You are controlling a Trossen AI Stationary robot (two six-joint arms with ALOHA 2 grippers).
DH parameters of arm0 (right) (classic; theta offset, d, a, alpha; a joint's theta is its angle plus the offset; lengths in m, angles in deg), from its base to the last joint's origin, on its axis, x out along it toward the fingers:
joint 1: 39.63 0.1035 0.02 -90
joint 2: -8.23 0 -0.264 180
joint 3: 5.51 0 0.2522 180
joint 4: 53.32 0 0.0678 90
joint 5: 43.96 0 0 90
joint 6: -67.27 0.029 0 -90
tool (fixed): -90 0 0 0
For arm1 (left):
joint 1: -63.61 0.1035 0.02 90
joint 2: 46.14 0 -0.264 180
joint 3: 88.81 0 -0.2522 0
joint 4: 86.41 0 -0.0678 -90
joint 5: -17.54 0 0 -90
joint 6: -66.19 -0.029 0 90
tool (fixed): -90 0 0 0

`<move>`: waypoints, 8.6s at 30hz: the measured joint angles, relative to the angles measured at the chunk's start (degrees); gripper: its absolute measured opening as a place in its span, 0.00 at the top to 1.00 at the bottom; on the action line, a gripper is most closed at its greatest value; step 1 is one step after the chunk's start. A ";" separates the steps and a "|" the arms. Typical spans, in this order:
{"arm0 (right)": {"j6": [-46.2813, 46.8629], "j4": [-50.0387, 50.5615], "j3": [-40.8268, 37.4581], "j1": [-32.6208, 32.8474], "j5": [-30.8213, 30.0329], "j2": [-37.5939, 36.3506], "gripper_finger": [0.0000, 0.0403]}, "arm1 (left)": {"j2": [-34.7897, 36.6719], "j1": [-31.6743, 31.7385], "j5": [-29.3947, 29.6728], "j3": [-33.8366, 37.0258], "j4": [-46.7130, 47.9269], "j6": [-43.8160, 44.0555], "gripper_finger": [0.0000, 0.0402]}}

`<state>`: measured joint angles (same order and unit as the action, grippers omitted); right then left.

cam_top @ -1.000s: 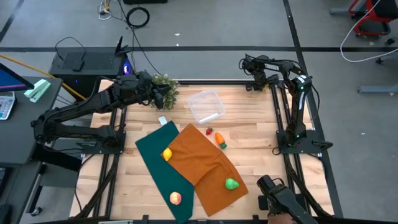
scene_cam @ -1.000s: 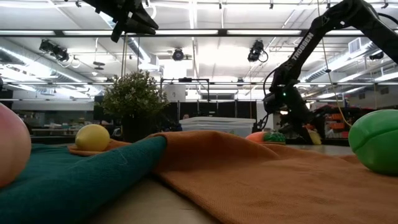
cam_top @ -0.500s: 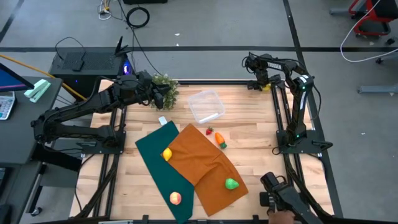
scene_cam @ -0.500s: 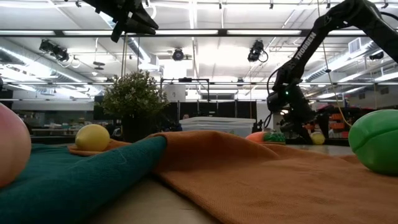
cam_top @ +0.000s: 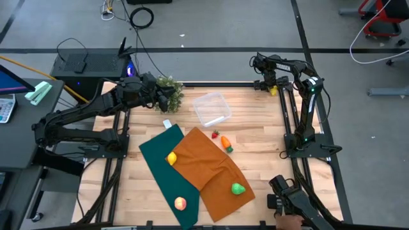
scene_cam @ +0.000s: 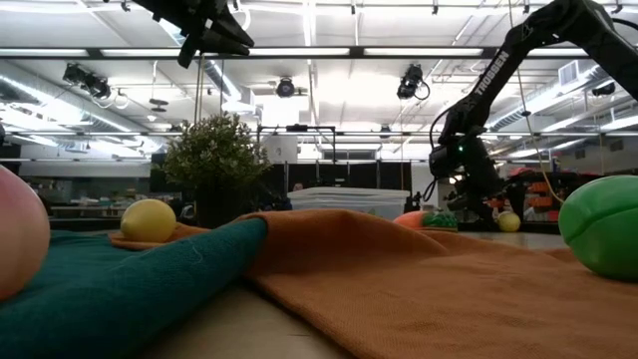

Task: Pick and placing Produce into tupperware
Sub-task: Put the top yellow lemon into the transparent bin, then put the orange carrot into the transparent bin

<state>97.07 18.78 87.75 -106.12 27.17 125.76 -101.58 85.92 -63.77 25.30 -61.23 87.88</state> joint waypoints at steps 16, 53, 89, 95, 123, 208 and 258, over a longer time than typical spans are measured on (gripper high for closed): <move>-0.38 -0.68 0.02 0.01 0.21 0.07 0.64 | 0.00 0.02 0.00 -0.01 -0.01 0.00 0.76; 11.75 -5.88 -0.09 35.92 13.46 -25.55 0.62 | -0.01 0.02 0.00 -0.01 0.02 -1.84 0.76; -16.77 -40.84 -0.07 48.92 4.68 -11.85 0.62 | 9.11 -0.02 -0.99 -0.03 3.04 -1.93 0.75; -19.07 -41.62 -0.05 50.68 2.89 -9.59 0.62 | 9.09 -0.04 -1.02 -0.03 4.00 -1.79 0.74; -13.09 -41.52 -0.22 50.36 -3.89 -3.56 0.62 | 9.09 -0.02 -1.05 -0.01 4.98 -1.79 0.74; 42.56 7.27 -6.36 72.13 4.72 -25.09 0.49 | 9.07 -0.04 -1.53 0.02 5.77 -1.97 0.74; 33.18 -16.38 -11.43 67.36 14.78 -13.66 0.21 | 9.07 -0.04 -1.48 0.02 6.50 -1.94 0.74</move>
<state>130.25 2.40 76.32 -38.77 41.94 112.11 -92.51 85.88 -65.25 25.31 -54.73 85.94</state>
